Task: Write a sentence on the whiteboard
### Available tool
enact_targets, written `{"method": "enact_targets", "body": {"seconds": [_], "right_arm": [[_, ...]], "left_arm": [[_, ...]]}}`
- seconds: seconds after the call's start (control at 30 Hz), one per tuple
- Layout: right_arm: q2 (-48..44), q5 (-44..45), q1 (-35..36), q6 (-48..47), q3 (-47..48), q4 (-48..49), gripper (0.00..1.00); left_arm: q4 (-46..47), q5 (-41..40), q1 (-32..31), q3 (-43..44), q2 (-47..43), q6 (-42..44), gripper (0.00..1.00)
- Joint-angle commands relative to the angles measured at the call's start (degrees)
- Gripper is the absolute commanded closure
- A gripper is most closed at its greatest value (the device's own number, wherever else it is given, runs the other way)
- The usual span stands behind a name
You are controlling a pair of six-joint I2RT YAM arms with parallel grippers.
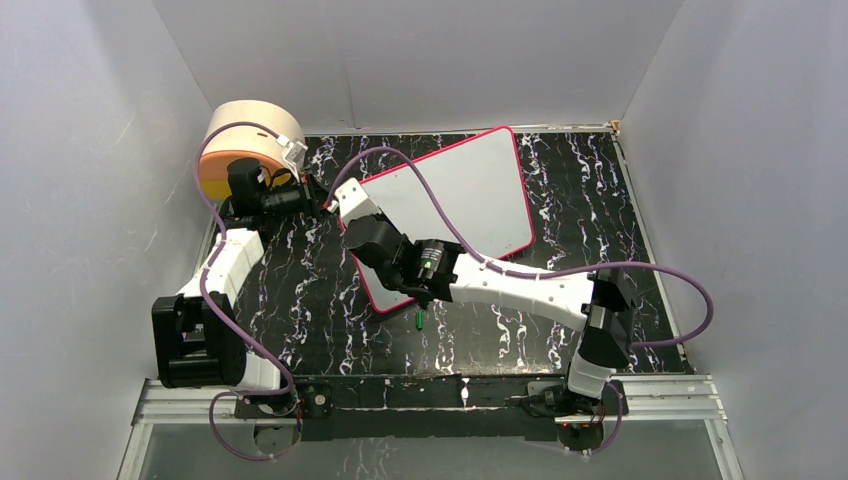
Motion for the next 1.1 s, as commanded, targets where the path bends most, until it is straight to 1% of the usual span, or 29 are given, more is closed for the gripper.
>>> {"method": "enact_targets", "body": {"seconds": [0.0,0.5,0.77,1.07], "right_arm": [[0.77,1.14,-0.59,0.86,3.47,1.28,1.00],[1.91,-0.50,-1.58,2.82,4.69,-1.36,1.00],[3.03,-0.66,-1.69,4.98,6.15,-5.10,1.00],[3.52,-2.91,-1.67,7.62,7.04,-9.31,1.00]], "left_arm": [[-2.22,-2.35,-0.25,0.25,-0.44,4.34,1.00],[-0.84,-1.79,-0.21,-0.05,-0.20,3.25,1.00],[-0.64,-1.70,-0.19,-0.14,-0.18,3.16,1.00],[-0.66,-1.87,-0.18,-0.19,-0.33,3.22,1.00]]}}
